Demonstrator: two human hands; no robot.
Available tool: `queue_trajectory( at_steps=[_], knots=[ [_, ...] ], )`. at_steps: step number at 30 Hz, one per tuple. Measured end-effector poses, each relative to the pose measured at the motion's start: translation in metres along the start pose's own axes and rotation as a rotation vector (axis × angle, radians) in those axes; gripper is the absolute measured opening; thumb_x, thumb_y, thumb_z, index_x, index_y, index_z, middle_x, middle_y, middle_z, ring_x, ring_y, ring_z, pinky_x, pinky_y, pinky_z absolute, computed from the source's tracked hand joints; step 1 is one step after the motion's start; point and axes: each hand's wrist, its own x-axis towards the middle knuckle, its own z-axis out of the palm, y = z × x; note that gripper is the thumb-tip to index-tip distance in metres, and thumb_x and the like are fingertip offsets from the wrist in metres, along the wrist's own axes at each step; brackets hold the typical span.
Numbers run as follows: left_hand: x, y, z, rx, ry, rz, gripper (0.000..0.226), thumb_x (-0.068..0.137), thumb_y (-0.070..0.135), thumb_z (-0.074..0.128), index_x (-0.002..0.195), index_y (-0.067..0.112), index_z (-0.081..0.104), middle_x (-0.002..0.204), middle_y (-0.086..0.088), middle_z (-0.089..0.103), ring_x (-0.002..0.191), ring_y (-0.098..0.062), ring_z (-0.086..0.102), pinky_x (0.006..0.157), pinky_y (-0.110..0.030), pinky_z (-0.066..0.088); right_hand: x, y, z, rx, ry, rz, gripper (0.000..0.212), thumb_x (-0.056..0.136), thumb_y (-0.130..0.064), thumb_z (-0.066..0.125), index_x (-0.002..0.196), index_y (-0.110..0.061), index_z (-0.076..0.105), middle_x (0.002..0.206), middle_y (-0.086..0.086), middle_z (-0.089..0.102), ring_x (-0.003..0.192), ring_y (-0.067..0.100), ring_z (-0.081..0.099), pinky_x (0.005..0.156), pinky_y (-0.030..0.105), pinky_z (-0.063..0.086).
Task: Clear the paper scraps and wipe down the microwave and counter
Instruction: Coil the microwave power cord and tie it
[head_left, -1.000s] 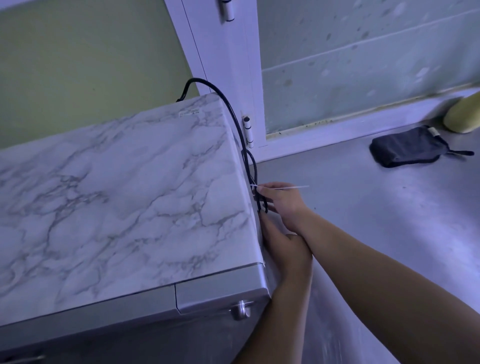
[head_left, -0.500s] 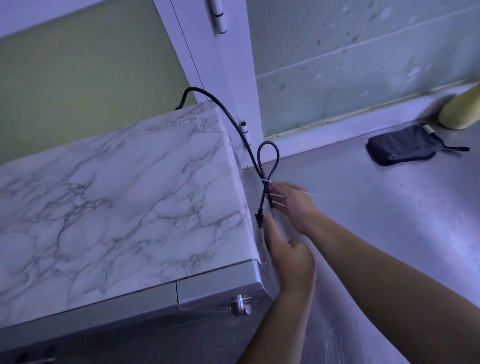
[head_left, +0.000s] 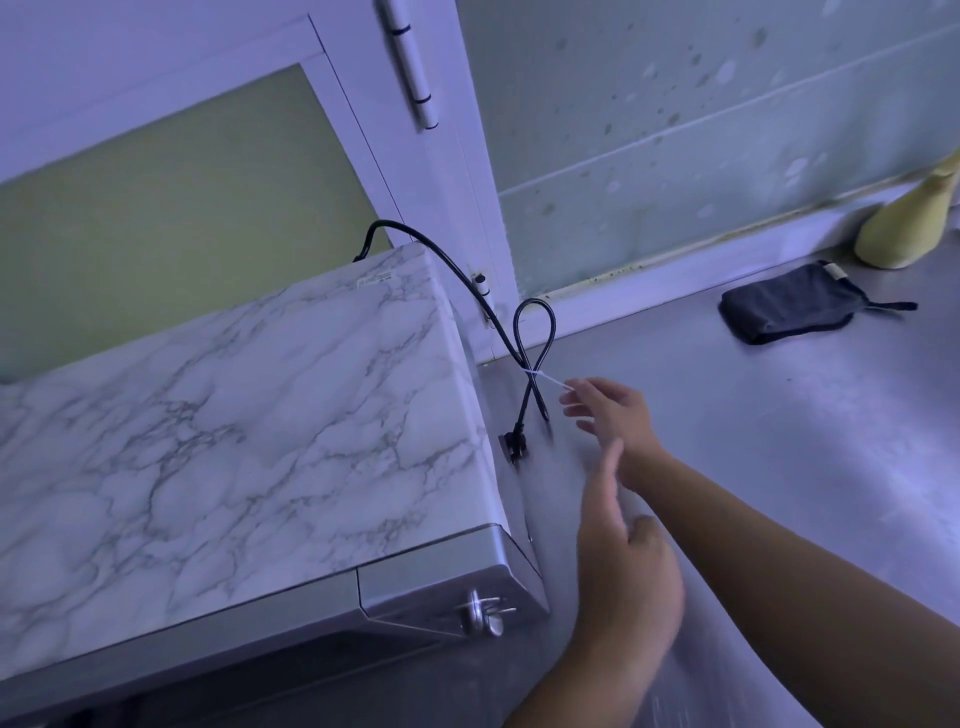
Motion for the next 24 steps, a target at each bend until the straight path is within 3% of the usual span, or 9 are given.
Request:
queue_trajectory(
  at_steps=[2, 4, 6, 9, 12, 15, 17, 20, 24],
  knots=[
    [-0.020, 0.024, -0.015, 0.036, -0.140, 0.109, 0.064, 0.088, 0.008, 0.039, 0.126, 0.059, 0.049, 0.133, 0.024, 0.051, 0.123, 0.018, 0.045, 0.096, -0.002, 0.033, 0.002, -0.001, 0.000, -0.066, 0.029, -0.028, 0.020, 0.098, -0.007, 0.058, 0.098, 0.008, 0.071, 0.072, 0.011, 0.067, 0.056, 0.010, 0.061, 0.057, 0.016, 0.046],
    [-0.026, 0.055, -0.041, 0.141, -0.279, 0.267, 0.049, 0.088, 0.023, 0.044, 0.122, 0.056, 0.055, 0.129, 0.022, 0.058, 0.115, 0.017, 0.052, 0.095, -0.004, 0.040, 0.003, 0.001, -0.005, -0.112, 0.008, -0.024, 0.015, 0.098, -0.005, 0.059, 0.097, 0.005, 0.070, 0.070, 0.010, 0.065, 0.046, 0.001, 0.057, 0.049, 0.012, 0.044],
    [-0.008, 0.089, -0.065, 0.347, -0.361, 0.393, 0.038, 0.088, 0.027, 0.049, 0.116, 0.047, 0.063, 0.118, 0.023, 0.064, 0.103, 0.014, 0.059, 0.089, -0.006, 0.046, 0.001, 0.003, -0.011, -0.169, -0.079, 0.004, 0.008, 0.097, -0.003, 0.060, 0.095, -0.004, 0.068, 0.072, 0.002, 0.064, 0.053, 0.001, 0.058, 0.056, 0.016, 0.046],
    [0.054, 0.140, -0.085, 0.856, -0.334, 0.455, 0.033, 0.092, 0.018, 0.054, 0.117, 0.035, 0.068, 0.101, 0.023, 0.064, 0.083, 0.012, 0.057, 0.071, -0.002, 0.041, -0.004, 0.006, -0.012, -0.137, -0.064, -0.021, 0.026, 0.092, -0.005, 0.064, 0.069, -0.017, 0.070, 0.063, 0.003, 0.062, 0.060, 0.018, 0.053, 0.060, 0.027, 0.039],
    [0.126, 0.154, -0.084, 1.429, -0.421, 0.469, 0.042, 0.094, 0.011, 0.052, 0.129, 0.033, 0.062, 0.126, 0.009, 0.059, 0.108, -0.010, 0.055, 0.088, -0.022, 0.043, -0.012, 0.006, -0.009, -0.056, -0.011, -0.027, 0.024, 0.089, -0.010, 0.070, 0.067, -0.017, 0.075, 0.061, 0.005, 0.062, 0.061, 0.018, 0.050, 0.059, 0.029, 0.036],
    [0.173, 0.136, -0.075, 1.837, -0.564, 0.518, 0.052, 0.093, 0.008, 0.049, 0.134, 0.038, 0.057, 0.136, -0.001, 0.053, 0.125, -0.026, 0.049, 0.101, -0.041, 0.045, -0.017, 0.006, -0.008, -0.041, -0.014, -0.048, 0.029, 0.089, -0.009, 0.070, 0.062, -0.018, 0.076, 0.058, -0.003, 0.062, 0.058, 0.011, 0.052, 0.057, 0.022, 0.041],
    [0.194, 0.122, -0.066, 1.978, -0.637, 0.598, 0.049, 0.096, 0.013, 0.047, 0.137, 0.039, 0.055, 0.143, 0.001, 0.050, 0.135, -0.025, 0.040, 0.109, -0.042, 0.039, -0.020, 0.004, -0.009, -0.094, -0.030, -0.082, 0.027, 0.090, -0.011, 0.068, 0.064, -0.017, 0.075, 0.058, -0.007, 0.061, 0.056, 0.009, 0.049, 0.056, 0.022, 0.041],
    [0.214, 0.110, -0.058, 2.084, -0.677, 0.548, 0.050, 0.100, 0.017, 0.043, 0.140, 0.046, 0.050, 0.157, 0.003, 0.033, 0.149, -0.025, 0.018, 0.118, -0.042, 0.027, -0.022, 0.002, -0.012, -0.164, -0.049, -0.134, 0.022, 0.093, -0.017, 0.069, 0.072, -0.017, 0.076, 0.063, -0.007, 0.063, 0.062, 0.011, 0.050, 0.059, 0.027, 0.039],
    [0.221, 0.104, -0.043, 2.257, -0.685, 0.736, 0.036, 0.100, 0.032, 0.049, 0.130, 0.052, 0.056, 0.139, 0.003, 0.045, 0.132, -0.025, 0.033, 0.110, -0.037, 0.029, -0.022, 0.004, -0.018, -0.195, -0.068, -0.175, 0.019, 0.094, -0.020, 0.067, 0.077, -0.015, 0.075, 0.064, -0.003, 0.056, 0.062, 0.010, 0.041, 0.055, 0.027, 0.031]
  ],
)
